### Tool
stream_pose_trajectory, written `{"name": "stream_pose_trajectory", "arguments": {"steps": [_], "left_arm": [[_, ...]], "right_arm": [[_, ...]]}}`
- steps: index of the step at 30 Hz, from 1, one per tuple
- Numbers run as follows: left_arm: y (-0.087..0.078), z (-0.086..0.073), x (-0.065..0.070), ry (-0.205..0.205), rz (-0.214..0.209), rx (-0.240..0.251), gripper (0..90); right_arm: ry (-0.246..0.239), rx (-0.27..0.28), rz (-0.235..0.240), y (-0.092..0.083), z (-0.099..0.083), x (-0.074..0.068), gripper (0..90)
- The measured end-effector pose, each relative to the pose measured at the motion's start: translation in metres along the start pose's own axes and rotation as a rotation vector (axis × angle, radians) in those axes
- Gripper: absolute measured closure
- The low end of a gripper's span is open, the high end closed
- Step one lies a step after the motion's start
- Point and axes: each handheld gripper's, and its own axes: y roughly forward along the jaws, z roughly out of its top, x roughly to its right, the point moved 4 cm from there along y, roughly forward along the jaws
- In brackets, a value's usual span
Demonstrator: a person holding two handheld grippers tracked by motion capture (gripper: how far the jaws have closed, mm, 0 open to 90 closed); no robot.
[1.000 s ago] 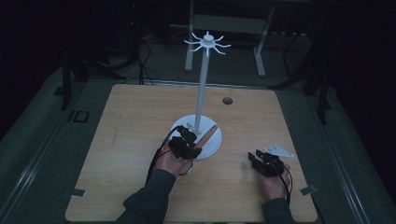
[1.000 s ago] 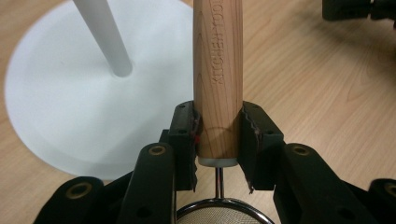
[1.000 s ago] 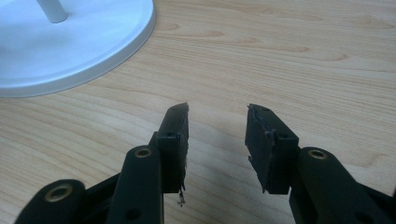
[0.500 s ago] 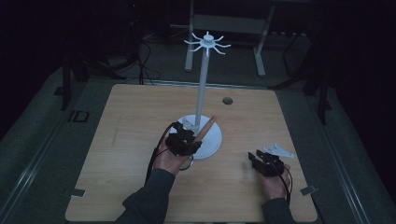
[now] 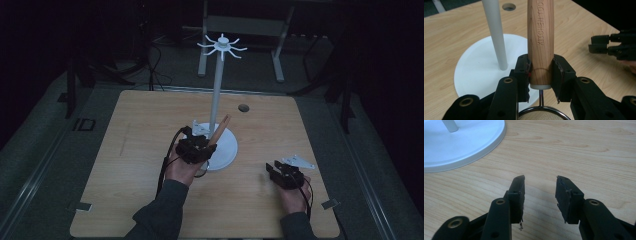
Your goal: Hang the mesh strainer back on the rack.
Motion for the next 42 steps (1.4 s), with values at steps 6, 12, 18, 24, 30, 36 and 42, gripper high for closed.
{"name": "stream_pose_trajectory", "arguments": {"steps": [6, 12, 18, 24, 30, 36, 42], "left_arm": [[-0.006, 0.005, 0.000, -0.019, 0.016, 0.043, 69.0], [-0.011, 0.007, -0.001, -0.033, 0.024, 0.069, 69.0], [-0.014, 0.009, -0.004, -0.048, 0.035, 0.092, 69.0], [-0.018, 0.011, -0.005, -0.064, 0.043, 0.118, 68.9], [-0.021, 0.014, -0.007, -0.073, 0.043, 0.129, 68.9], [-0.026, 0.017, -0.008, -0.080, 0.052, 0.152, 68.9], [-0.031, 0.020, -0.010, -0.098, 0.058, 0.183, 68.9]], "right_arm": [[0.000, 0.003, -0.002, 0.000, 0.000, 0.000, 58.9], [0.001, 0.004, -0.003, 0.000, 0.000, 0.000, 58.9], [0.001, 0.006, -0.005, 0.000, 0.000, 0.000, 58.9], [0.005, 0.009, -0.006, 0.000, 0.000, 0.001, 58.7], [0.007, 0.006, -0.005, 0.000, 0.000, 0.000, 58.6], [0.010, 0.005, -0.008, 0.000, -0.001, 0.001, 58.6], [0.015, 0.005, -0.009, 0.000, -0.001, 0.002, 57.9]]}}
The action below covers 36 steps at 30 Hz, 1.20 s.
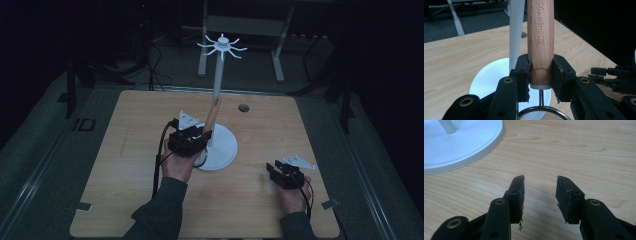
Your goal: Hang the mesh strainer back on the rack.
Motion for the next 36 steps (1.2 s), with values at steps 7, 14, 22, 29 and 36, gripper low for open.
{"name": "stream_pose_trajectory", "arguments": {"steps": [7, 14, 22, 29, 36], "left_arm": [[-0.005, 0.004, -0.002, -0.013, 0.004, 0.024, 68.9], [-0.009, 0.008, -0.003, -0.026, 0.004, 0.049, 68.9], [-0.015, 0.011, -0.005, -0.048, -0.003, 0.089, 68.9], [-0.020, 0.015, -0.006, -0.063, -0.012, 0.120, 68.9], [-0.024, 0.020, -0.006, -0.085, -0.015, 0.153, 68.9]], "right_arm": [[-0.003, 0.002, -0.004, 0.000, 0.000, 0.001, 54.2], [0.004, -0.010, -0.008, 0.002, -0.001, 0.002, 49.7], [0.009, -0.013, -0.020, 0.002, -0.002, 0.003, 46.5], [0.009, -0.016, -0.022, 0.002, -0.002, 0.003, 46.4], [0.011, -0.015, -0.024, 0.002, -0.002, 0.003, 46.4]]}}
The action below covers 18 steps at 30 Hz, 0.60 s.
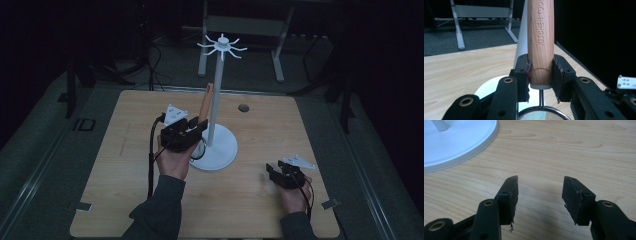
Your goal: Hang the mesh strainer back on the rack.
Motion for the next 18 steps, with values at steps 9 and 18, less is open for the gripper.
{"name": "stream_pose_trajectory", "arguments": {"steps": [9, 18], "left_arm": [[-0.005, 0.009, -0.001, -0.019, 0.007, 0.036, 68.9], [-0.011, 0.016, -0.001, -0.041, 0.006, 0.072, 68.9]], "right_arm": [[-0.001, 0.004, -0.001, 0.000, 0.000, 0.001, 46.5], [-0.002, 0.003, -0.002, 0.000, 0.000, 0.001, 46.5]]}}
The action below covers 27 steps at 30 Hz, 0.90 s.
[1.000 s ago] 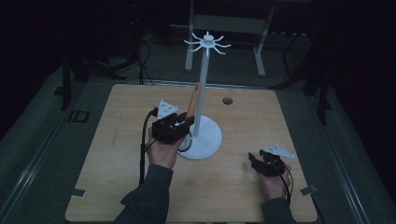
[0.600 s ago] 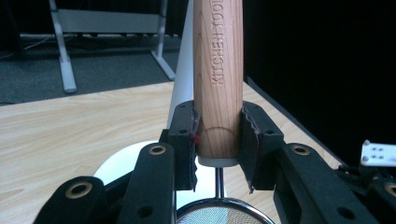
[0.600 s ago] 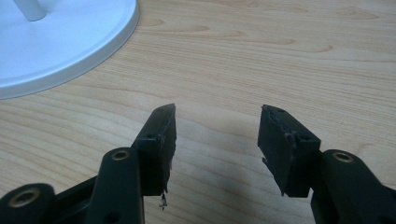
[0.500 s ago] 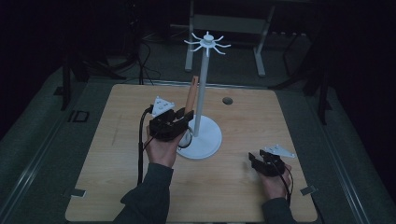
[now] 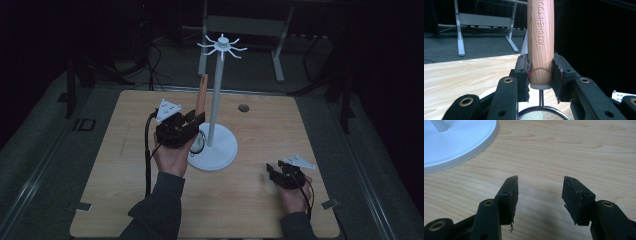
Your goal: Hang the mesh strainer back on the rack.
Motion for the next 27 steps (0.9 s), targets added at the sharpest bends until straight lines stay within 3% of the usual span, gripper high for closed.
{"name": "stream_pose_trajectory", "arguments": {"steps": [27], "left_arm": [[-0.010, 0.015, 0.003, -0.019, -0.005, 0.123, 68.9]], "right_arm": [[-0.008, -0.011, 0.006, 0.002, -0.001, -0.001, 46.9]]}}
